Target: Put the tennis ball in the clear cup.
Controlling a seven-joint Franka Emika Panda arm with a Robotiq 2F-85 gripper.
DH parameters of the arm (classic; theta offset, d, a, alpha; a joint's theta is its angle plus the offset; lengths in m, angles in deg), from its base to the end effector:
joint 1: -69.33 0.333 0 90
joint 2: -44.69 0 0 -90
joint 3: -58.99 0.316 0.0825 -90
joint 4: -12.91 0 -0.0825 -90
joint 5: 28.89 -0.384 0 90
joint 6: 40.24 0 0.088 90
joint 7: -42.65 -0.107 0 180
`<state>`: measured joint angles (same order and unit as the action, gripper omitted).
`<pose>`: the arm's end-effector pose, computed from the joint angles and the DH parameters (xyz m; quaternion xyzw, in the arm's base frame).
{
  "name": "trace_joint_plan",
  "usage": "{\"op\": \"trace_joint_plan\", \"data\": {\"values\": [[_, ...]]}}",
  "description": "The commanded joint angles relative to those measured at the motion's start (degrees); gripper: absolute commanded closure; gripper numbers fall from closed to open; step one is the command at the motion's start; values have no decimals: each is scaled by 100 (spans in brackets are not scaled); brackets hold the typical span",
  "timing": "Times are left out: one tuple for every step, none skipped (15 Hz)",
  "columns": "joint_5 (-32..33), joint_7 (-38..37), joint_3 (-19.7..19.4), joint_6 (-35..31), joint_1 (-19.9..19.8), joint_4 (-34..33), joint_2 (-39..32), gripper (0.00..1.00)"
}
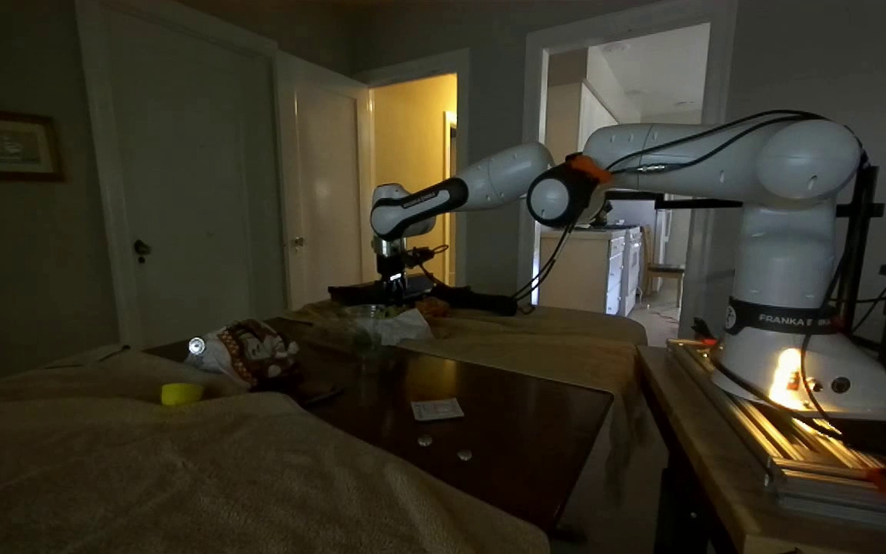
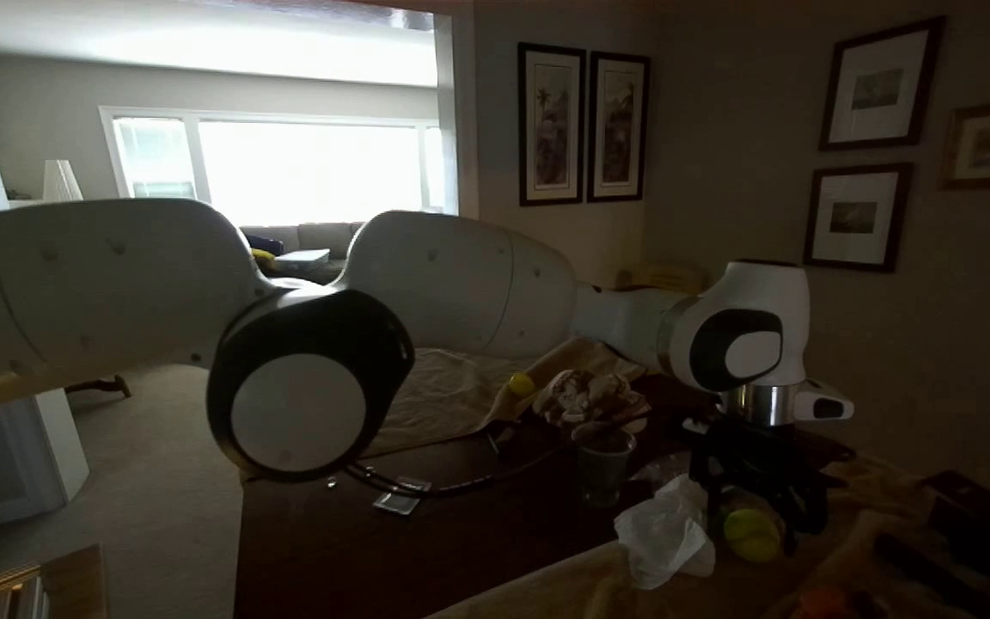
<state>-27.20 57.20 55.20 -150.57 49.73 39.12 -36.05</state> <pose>0.7564 -0.2921 0.1686 0.9975 -0.0436 0.0142 0.0533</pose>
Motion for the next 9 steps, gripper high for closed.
{"op": "trace_joint_plan", "data": {"values": [[47,177,-7,-105,-13,-255,-188,0],[42,188,-2,-118,-14,-253,-192,0],[40,194,-1,-114,-14,-250,-189,0],[41,218,1,-137,-14,-249,-202,0],[45,265,6,-174,-13,-254,-216,0],[56,332,5,-225,-10,-259,-232,0],[75,405,-4,-284,-4,-261,-251,0],[75,457,0,-344,-5,-247,-255,0],[67,509,10,-397,-8,-237,-262,0]]}}
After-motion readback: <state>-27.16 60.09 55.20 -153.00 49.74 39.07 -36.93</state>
